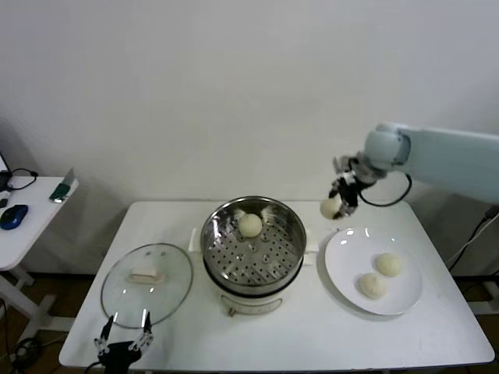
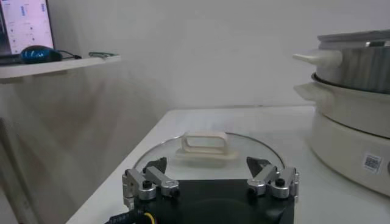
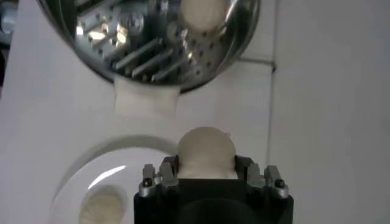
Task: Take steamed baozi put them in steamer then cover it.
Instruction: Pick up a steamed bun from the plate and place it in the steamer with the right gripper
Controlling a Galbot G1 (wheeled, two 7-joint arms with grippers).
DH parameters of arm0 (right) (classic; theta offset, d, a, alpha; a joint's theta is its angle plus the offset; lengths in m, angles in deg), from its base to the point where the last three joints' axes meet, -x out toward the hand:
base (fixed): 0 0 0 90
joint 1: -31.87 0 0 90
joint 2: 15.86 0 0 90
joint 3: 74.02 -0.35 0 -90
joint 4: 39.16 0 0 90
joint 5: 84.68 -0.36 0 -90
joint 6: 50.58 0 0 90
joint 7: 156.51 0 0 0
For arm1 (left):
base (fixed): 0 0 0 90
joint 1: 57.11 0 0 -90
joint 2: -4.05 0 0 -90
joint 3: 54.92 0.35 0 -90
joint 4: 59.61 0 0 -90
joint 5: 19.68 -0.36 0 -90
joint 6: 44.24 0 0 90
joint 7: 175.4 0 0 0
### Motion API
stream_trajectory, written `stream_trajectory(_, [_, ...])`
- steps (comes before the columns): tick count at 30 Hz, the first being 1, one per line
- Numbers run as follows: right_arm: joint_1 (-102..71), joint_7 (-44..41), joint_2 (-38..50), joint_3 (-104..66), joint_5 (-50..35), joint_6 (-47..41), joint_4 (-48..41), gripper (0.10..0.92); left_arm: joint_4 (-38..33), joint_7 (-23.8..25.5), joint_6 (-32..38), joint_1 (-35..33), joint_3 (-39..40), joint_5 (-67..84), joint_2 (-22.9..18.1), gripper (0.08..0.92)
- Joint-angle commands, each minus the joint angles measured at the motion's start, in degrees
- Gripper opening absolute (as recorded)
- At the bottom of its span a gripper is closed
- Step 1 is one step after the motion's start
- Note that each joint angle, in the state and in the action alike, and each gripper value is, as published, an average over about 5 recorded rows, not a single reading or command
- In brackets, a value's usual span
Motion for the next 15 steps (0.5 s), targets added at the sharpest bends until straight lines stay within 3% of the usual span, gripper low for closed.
stream_trajectory(1, [11.63,4.47,-9.2,-2.13,-16.07,-6.52,7.6,0.615,0.37,-0.01,-0.02,0.15,0.24,-0.16,-0.05,0.823])
stream_trajectory(6, [4.13,10.67,-18.12,-7.72,-19.6,-10.71,8.81,0.616,0.44,-0.08,0.05,0.12,0.35,-0.2,0.04,0.823])
stream_trajectory(15, [-6.57,14.68,-24.76,-6.08,-14.92,-12.21,4.92,0.615,0.17,-0.17,0.06,0.06,0.0,-0.07,0.04,0.823])
